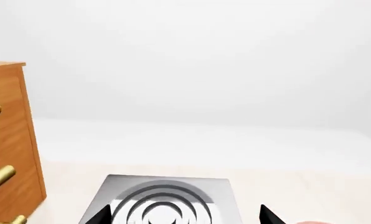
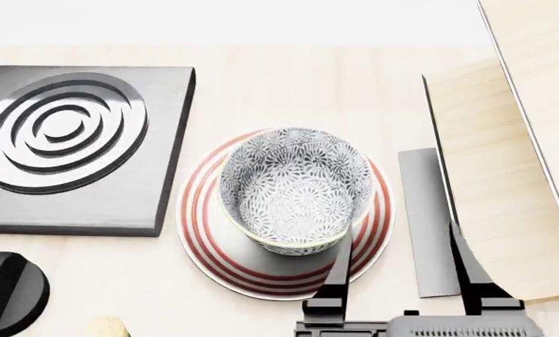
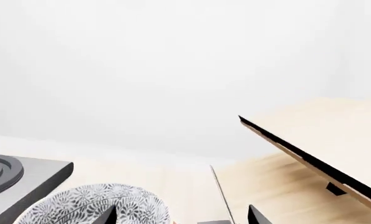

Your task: Pick up the akita bowl and put it on the plate.

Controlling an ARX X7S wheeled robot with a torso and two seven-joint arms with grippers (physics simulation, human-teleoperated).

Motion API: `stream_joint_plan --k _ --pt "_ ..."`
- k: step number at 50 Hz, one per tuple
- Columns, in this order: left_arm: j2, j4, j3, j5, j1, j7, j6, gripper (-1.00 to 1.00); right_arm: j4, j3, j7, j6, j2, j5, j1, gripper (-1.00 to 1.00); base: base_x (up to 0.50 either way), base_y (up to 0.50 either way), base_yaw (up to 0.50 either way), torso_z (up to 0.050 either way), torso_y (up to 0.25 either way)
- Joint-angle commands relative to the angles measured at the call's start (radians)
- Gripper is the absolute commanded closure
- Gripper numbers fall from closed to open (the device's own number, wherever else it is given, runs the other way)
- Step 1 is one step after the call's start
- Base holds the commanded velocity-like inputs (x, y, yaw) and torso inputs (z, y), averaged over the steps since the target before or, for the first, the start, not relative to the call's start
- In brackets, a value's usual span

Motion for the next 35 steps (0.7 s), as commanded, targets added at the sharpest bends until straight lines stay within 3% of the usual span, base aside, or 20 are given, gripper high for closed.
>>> stream_joint_plan --k 1,11,35 --pt "-0.084 0.106 0.062 0.335 0.19 -0.172 0.192 -1.0 -0.206 0.024 0.058 0.066 0.068 -0.04 -0.034 -1.0 0.0 0.0 0.0 0.0 0.0" --pt "-0.035 0.189 0.096 0.701 0.297 -0.421 0.141 -1.0 -0.365 0.055 0.103 0.053 0.125 -0.083 -0.114 -1.0 0.0 0.0 0.0 0.0 0.0" --pt "-0.032 0.392 0.162 1.118 0.438 -0.58 0.005 -1.0 -0.48 0.048 0.154 -0.094 0.193 -0.238 -0.293 -1.0 0.0 0.0 0.0 0.0 0.0"
